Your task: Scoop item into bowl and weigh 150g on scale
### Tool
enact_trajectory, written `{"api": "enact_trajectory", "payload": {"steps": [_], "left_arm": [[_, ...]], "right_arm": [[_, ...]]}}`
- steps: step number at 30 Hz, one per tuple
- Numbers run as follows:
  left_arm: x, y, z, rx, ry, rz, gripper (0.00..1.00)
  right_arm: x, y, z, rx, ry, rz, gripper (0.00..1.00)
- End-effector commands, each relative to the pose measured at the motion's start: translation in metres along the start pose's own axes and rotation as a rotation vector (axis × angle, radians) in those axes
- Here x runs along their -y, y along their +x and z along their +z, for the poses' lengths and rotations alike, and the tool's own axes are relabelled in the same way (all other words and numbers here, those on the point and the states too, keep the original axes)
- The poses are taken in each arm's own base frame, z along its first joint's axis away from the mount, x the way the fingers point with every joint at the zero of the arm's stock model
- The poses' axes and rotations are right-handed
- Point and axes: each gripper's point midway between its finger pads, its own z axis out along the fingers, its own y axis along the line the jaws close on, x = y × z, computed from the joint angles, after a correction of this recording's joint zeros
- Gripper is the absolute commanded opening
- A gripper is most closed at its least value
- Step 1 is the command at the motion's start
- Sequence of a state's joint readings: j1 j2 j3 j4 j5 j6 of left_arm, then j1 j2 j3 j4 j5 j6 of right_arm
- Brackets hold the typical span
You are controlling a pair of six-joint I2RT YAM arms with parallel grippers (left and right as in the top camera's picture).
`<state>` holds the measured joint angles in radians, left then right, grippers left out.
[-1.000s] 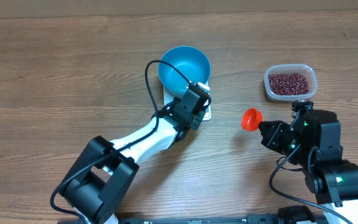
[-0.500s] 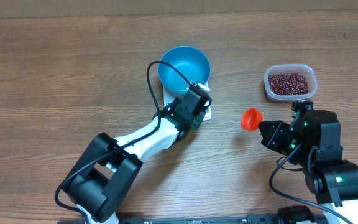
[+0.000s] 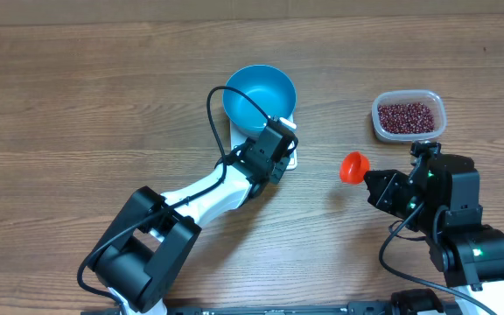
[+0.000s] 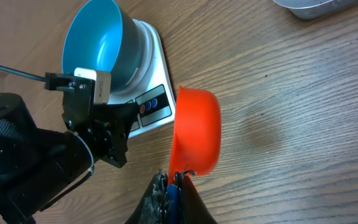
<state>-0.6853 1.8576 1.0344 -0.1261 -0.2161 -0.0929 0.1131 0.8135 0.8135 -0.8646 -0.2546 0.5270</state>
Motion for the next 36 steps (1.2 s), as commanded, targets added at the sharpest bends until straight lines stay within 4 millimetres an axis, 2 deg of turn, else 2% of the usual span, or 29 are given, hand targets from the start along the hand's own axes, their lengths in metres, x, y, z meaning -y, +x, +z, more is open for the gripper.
{"api": "enact_trajectory", "payload": {"steps": [1, 36], "left_arm": [[0.0049, 0.0056, 0.0054, -0.014, 0.018, 0.032, 0.04], [0.0065, 0.0113, 0.0111, -0.031, 0.022, 0.035, 0.04]], "right_arm": [[-0.0085, -0.0104, -0.0076, 0.037, -0.015, -0.014, 0.04], [-0.0076, -0.0089, -0.0075, 0.031, -0.011, -0.012, 0.04]]}}
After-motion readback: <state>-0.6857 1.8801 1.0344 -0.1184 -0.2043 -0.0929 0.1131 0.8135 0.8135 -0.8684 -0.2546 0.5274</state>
